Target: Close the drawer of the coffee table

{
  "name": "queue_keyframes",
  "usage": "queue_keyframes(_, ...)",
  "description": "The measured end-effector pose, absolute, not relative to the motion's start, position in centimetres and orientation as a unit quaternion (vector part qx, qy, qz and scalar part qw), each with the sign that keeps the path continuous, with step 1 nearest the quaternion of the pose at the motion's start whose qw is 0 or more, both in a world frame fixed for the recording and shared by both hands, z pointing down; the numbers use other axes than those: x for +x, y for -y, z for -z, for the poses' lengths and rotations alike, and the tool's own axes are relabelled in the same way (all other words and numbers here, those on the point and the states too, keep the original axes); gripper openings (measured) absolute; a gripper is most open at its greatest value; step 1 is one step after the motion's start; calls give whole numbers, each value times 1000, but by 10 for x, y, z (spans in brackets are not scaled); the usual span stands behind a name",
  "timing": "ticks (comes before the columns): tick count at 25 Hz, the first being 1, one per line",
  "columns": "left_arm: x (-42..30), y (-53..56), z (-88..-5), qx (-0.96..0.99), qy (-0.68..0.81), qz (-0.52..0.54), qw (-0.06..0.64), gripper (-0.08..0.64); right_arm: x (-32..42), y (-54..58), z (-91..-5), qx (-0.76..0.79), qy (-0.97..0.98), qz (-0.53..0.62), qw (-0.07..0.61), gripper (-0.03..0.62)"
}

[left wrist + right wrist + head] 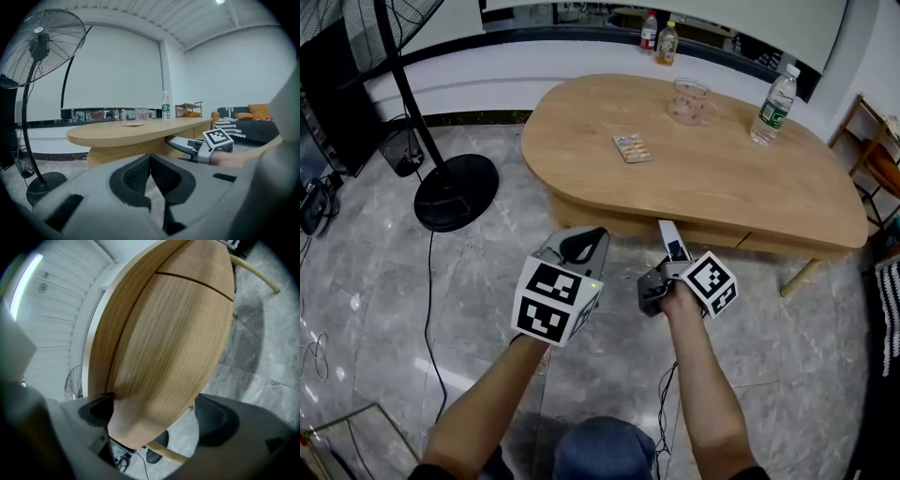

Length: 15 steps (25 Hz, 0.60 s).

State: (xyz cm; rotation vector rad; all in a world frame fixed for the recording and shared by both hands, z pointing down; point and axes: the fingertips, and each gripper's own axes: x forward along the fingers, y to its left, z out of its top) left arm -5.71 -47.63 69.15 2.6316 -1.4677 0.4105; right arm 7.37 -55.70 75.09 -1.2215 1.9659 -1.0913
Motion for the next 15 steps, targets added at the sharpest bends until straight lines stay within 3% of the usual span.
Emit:
queue_keyframes(6,-63,475,-687,861,487,-139,50,0,72,556,-750,-451,-735,415,289,543)
queue_keyframes(15,-77,465,-659,863,485,-133,40,0,69,531,-742,-466,-740,411,257,485)
